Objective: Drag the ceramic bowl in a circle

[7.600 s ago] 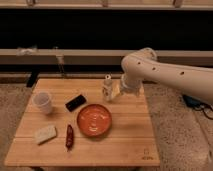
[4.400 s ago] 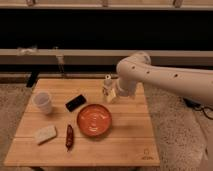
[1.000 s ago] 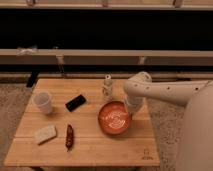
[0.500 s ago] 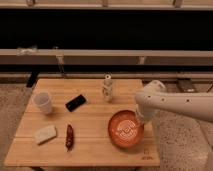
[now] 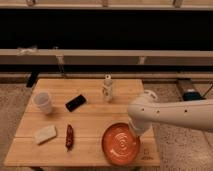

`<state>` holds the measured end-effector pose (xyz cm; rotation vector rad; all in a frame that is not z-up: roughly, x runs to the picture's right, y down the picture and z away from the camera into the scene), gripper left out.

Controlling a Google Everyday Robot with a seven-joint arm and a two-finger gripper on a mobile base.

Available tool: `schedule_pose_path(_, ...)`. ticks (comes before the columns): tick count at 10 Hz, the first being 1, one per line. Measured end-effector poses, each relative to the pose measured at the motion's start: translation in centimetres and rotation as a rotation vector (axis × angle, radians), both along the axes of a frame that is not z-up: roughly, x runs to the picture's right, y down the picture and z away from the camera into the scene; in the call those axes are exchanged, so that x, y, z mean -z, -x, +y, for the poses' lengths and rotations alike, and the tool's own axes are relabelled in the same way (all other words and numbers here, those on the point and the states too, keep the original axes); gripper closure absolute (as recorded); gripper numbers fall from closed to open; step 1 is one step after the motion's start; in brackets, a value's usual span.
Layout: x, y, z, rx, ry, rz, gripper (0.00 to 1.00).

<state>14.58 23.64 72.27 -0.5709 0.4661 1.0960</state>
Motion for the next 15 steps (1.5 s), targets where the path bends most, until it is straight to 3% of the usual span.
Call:
schedule_pose_path(4, 0.5, 7.5, -0.2, 0.125, 0.002, -0.135, 1.0)
schedule_pose_path(6, -0.2, 9.5, -0.7, 0.165, -0.002, -0.17, 1.0)
schedule_pose_path(12, -6.9, 15.5, -7.6, 0.207, -0.068, -0.193, 1.0)
schedule_pose_path(15, -9.9, 15.1, -11.3, 0.161, -0.096, -0.156, 1.0)
